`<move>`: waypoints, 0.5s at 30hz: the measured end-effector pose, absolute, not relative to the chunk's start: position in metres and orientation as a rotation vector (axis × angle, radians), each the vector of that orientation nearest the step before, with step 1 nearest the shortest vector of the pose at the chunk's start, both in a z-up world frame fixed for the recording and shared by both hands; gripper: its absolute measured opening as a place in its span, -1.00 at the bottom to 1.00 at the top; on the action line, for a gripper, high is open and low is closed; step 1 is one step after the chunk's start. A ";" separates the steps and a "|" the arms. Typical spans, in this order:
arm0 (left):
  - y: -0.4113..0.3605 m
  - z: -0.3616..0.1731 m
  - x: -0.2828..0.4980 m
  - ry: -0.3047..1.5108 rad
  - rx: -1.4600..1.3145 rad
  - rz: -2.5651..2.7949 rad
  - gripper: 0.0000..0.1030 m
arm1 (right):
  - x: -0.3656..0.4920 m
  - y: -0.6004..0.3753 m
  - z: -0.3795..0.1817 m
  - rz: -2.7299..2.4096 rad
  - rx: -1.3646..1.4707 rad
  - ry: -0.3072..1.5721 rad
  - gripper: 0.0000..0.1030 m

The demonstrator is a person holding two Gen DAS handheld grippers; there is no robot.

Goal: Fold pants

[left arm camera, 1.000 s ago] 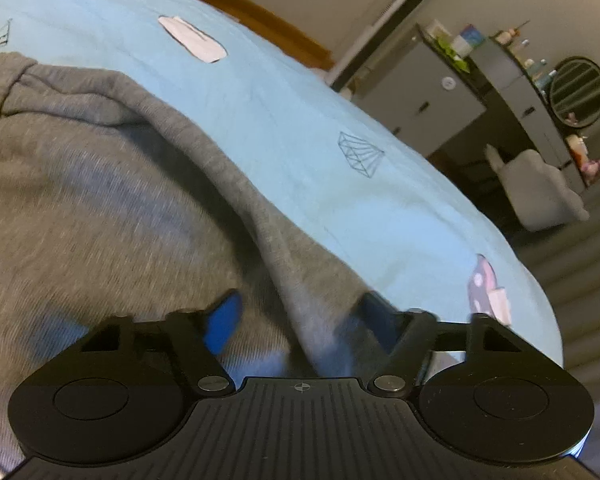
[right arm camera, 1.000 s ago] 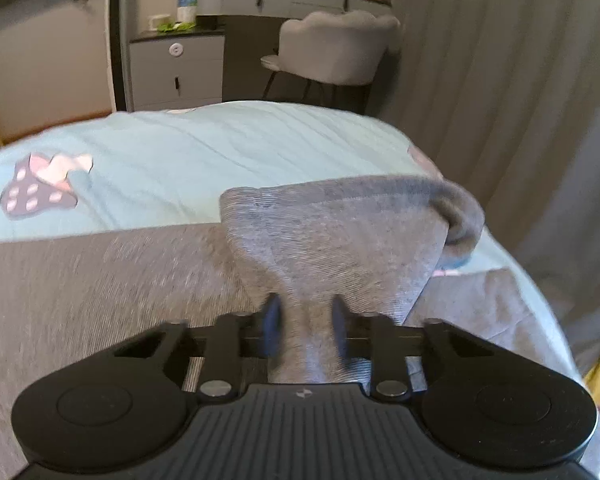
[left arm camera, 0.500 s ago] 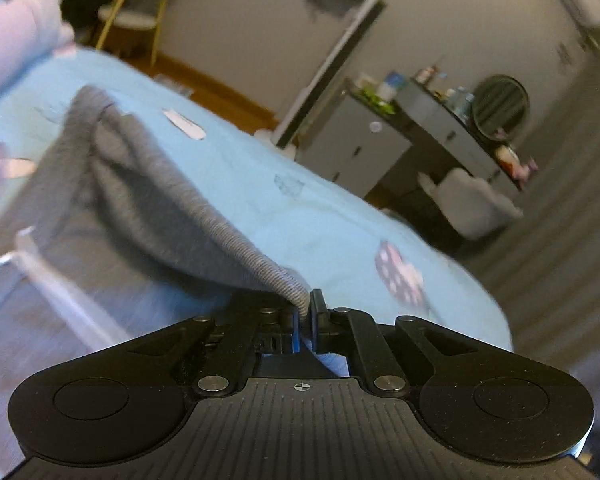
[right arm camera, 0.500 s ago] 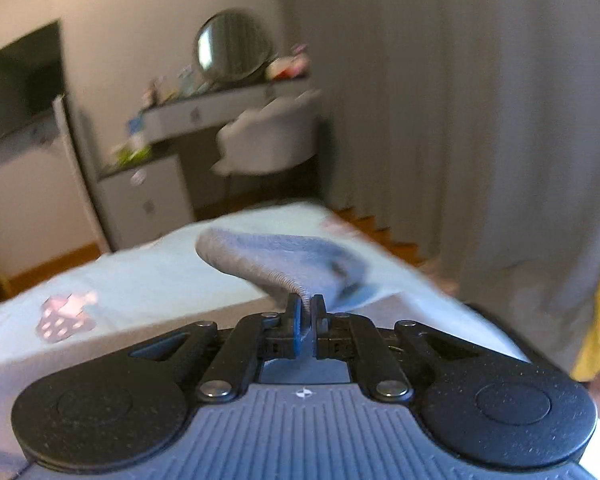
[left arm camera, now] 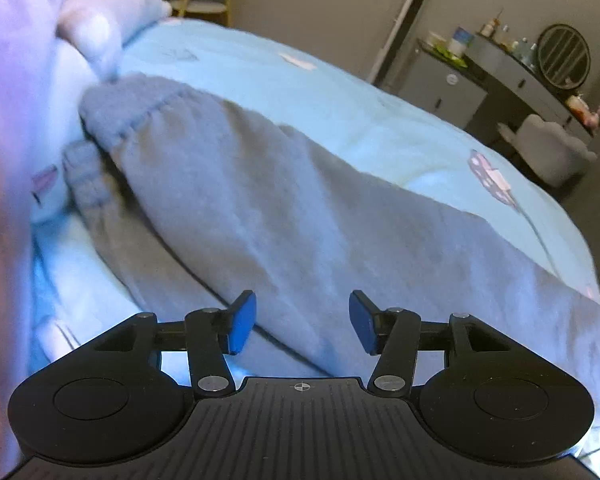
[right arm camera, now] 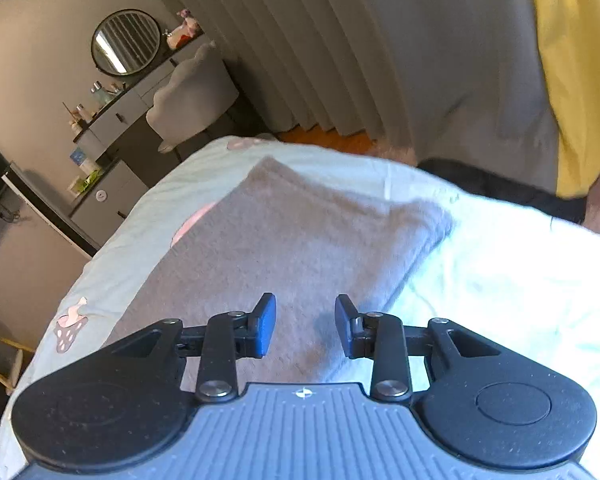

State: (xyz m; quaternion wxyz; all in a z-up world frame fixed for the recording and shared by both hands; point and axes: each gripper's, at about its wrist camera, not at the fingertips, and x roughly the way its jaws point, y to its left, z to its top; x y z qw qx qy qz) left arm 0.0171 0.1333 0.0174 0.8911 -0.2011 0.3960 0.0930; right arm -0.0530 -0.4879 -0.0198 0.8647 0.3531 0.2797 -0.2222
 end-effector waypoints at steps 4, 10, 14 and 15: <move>0.139 0.015 0.016 0.812 -0.419 0.216 0.19 | -0.049 -0.494 -0.035 -0.464 0.821 0.628 -0.38; 0.154 0.014 0.013 0.832 -0.429 0.277 0.23 | -0.049 -0.497 -0.036 -0.485 0.832 0.641 -0.38; 0.177 0.014 0.026 0.828 -0.386 0.364 0.26 | -0.060 -0.501 -0.034 -0.501 0.848 0.601 -0.36; 0.184 0.012 0.027 0.830 -0.408 0.372 0.26 | -0.060 -0.502 -0.037 -0.500 0.849 0.614 -0.36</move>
